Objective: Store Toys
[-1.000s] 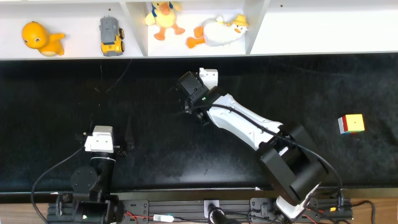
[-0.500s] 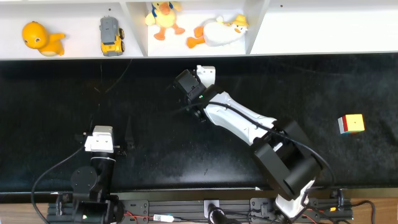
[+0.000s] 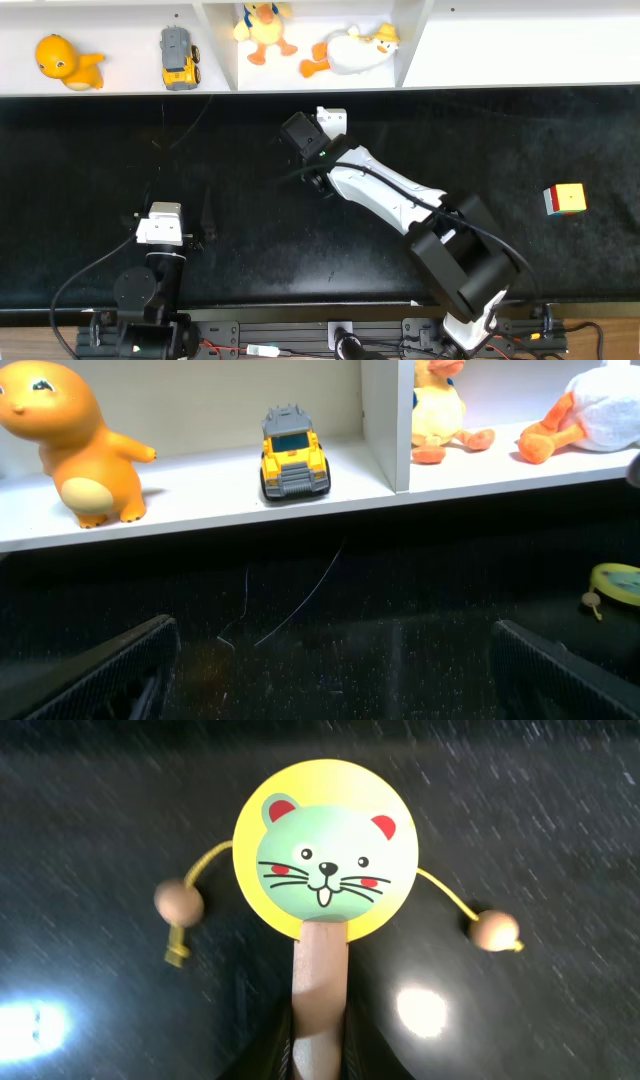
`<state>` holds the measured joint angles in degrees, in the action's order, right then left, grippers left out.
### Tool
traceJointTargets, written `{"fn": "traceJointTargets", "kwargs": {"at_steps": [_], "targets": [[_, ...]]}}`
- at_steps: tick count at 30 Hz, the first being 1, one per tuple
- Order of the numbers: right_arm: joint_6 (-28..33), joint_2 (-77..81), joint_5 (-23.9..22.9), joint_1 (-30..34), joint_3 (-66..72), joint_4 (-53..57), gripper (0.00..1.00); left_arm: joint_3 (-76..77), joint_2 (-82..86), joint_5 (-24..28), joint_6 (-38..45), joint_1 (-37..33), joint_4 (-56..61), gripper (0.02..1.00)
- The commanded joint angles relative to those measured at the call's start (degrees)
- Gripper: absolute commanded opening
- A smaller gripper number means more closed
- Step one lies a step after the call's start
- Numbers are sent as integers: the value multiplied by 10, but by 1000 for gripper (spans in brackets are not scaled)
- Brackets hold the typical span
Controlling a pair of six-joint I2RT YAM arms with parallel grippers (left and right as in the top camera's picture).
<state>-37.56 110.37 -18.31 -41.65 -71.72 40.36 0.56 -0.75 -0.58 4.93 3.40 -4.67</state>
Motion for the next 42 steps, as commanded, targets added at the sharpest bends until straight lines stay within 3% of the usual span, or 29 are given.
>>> {"fn": "traceJointTargets", "kwargs": {"at_steps": [1, 5, 10, 13, 17, 22, 27, 32, 42], "targets": [[38, -49, 17, 7, 25, 35, 45, -1, 6, 10, 9, 2, -1, 998], [83, -125, 17, 19, 82, 40, 42, -1, 6, 10, 9, 2, -1, 998], [89, -237, 21, 63, 183, 40, 45, -1, 6, 10, 9, 2, -1, 998], [92, -299, 30, 106, 226, 40, 42, -1, 6, 10, 9, 2, -1, 998], [149, -367, 70, 179, 259, 45, 42, -1, 6, 10, 9, 2, -1, 998], [226, -425, 74, 279, 261, 50, 42, -1, 6, 10, 9, 2, -1, 998], [311, -405, 80, 350, 216, 50, 42, -1, 6, 10, 9, 2, -1, 998], [385, -333, 86, 361, 129, 46, 45, -1, 6, 10, 9, 2, -1, 996], [410, -176, 67, 361, -11, -5, 42, -1, 6, 10, 9, 2, -1, 998]]}}
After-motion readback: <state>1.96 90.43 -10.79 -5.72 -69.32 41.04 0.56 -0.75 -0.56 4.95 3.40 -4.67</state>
